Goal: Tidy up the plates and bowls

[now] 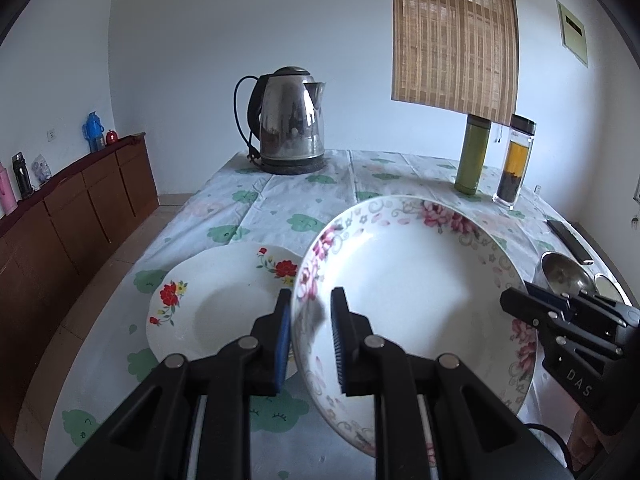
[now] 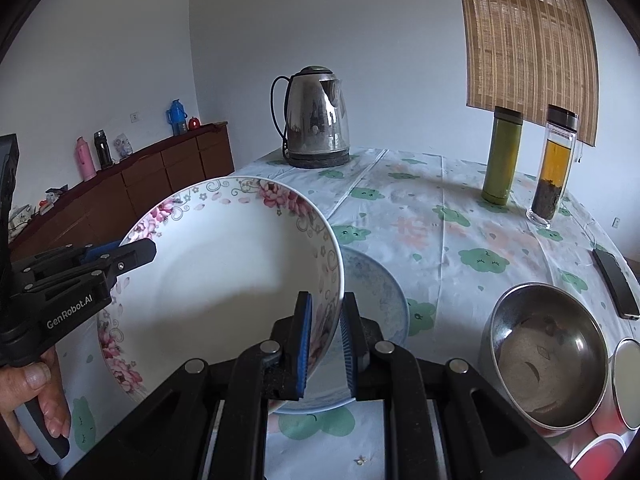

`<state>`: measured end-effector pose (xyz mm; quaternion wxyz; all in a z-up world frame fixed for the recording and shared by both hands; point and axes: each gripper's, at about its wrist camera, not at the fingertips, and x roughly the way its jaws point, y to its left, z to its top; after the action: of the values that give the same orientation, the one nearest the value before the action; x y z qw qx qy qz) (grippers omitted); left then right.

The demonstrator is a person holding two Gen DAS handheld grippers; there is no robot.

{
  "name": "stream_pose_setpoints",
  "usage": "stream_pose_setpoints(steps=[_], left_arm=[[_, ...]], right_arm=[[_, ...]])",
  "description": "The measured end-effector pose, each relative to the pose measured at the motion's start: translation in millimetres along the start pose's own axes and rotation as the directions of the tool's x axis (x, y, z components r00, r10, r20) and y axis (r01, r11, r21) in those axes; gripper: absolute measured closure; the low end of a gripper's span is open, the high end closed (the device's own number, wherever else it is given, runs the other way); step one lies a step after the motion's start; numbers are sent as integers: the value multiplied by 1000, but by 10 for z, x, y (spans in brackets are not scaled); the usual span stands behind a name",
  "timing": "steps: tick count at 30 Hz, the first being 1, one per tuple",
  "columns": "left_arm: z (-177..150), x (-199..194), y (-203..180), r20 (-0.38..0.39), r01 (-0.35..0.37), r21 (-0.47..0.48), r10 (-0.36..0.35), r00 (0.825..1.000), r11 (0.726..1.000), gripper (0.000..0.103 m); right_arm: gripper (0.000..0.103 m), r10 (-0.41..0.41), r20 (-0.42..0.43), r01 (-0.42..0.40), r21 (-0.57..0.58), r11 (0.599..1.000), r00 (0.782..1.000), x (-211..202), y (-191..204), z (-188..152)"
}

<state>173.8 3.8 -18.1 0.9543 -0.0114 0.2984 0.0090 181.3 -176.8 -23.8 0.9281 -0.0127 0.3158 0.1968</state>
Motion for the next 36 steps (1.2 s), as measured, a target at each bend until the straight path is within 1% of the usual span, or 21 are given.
stream_pose_setpoints(steps=[6,15,18,36], left_arm=[[66,100,-88,3,5,20,-5,1000,1000,88],[-15,345,-166,-42,29,10,-29,999,1000,88],[-38,396,-171,-52,38,2,-37,998,999,88],[-11,488,-208,-51,64,-4,-64,997,998,88]], right_arm=[[87,-15,-13,15,19,1000,1000,58,-84,-1],[87,-58,-14,58,32,998,998,88,-187,5],[87,-61,-23,61,37,997,998,120,-209,-7],[87,-76,-48,79,58,995,996,222,-272,-28]])
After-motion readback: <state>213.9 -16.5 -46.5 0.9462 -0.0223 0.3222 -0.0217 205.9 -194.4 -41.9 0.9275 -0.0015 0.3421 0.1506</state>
